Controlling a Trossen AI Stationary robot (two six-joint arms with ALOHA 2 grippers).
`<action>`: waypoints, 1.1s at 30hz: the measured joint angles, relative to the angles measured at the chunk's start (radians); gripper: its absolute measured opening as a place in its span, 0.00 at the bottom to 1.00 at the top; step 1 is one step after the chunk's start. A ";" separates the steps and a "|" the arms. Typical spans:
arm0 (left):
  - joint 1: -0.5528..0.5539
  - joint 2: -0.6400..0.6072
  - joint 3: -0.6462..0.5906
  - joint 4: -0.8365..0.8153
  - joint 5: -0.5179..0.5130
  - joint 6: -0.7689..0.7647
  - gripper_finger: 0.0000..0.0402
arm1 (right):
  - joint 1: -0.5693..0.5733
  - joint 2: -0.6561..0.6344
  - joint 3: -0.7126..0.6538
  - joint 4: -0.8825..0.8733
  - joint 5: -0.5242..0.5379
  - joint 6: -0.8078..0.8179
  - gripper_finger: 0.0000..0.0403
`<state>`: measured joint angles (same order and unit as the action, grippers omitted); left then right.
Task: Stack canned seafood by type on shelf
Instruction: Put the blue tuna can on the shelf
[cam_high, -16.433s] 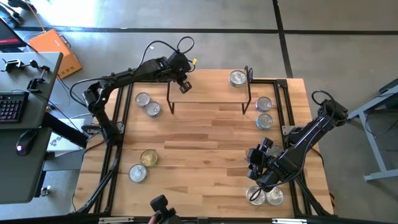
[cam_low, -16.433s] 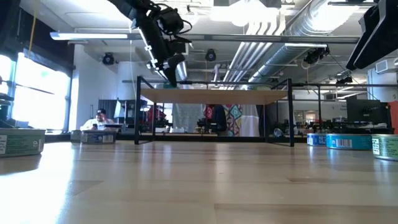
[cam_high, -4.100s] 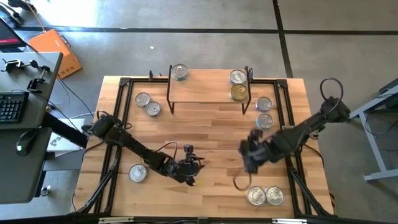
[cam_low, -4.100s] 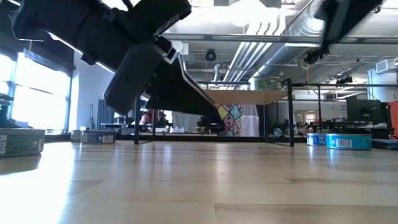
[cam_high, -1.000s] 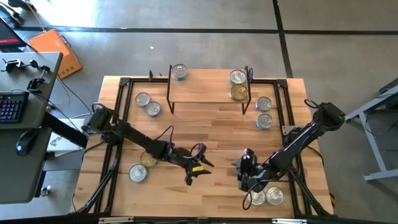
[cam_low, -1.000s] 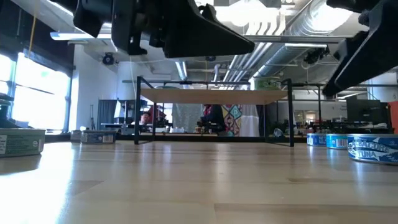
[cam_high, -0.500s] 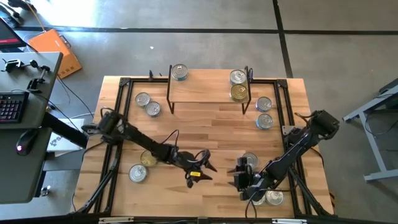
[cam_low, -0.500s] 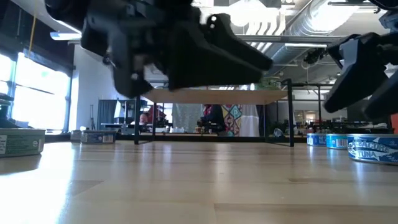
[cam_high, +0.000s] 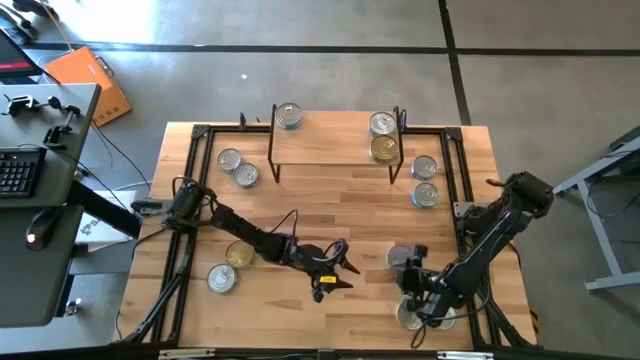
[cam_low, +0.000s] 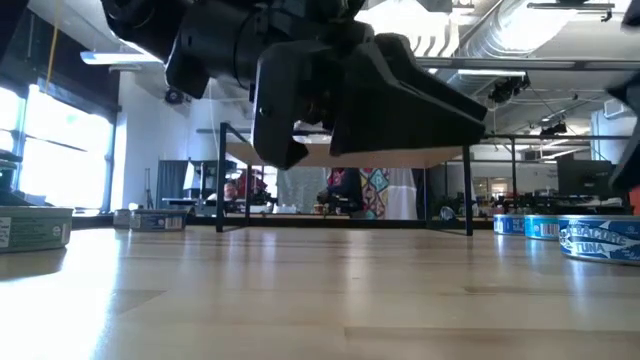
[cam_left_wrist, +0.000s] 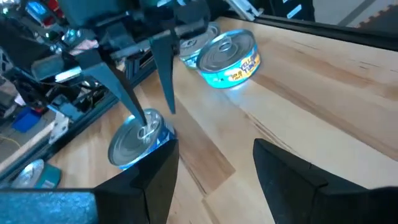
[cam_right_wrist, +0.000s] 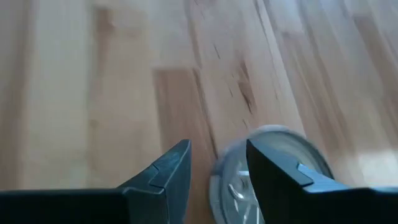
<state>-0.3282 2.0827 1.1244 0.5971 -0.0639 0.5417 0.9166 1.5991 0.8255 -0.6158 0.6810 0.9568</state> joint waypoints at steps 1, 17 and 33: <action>0.001 0.000 0.000 0.000 0.000 -0.008 0.50 | 0.001 0.003 -0.016 0.011 0.001 0.016 0.36; 0.019 0.000 0.000 -0.001 -0.004 0.316 0.49 | -0.100 0.072 -0.117 0.294 0.061 -0.128 0.07; 0.005 0.002 -0.001 -0.106 -0.002 0.330 0.49 | -0.152 0.080 -0.123 0.691 0.007 -0.350 0.00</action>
<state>-0.3230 2.0842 1.1236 0.4910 -0.0654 0.8719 0.7649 1.6787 0.7029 0.0752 0.6884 0.6068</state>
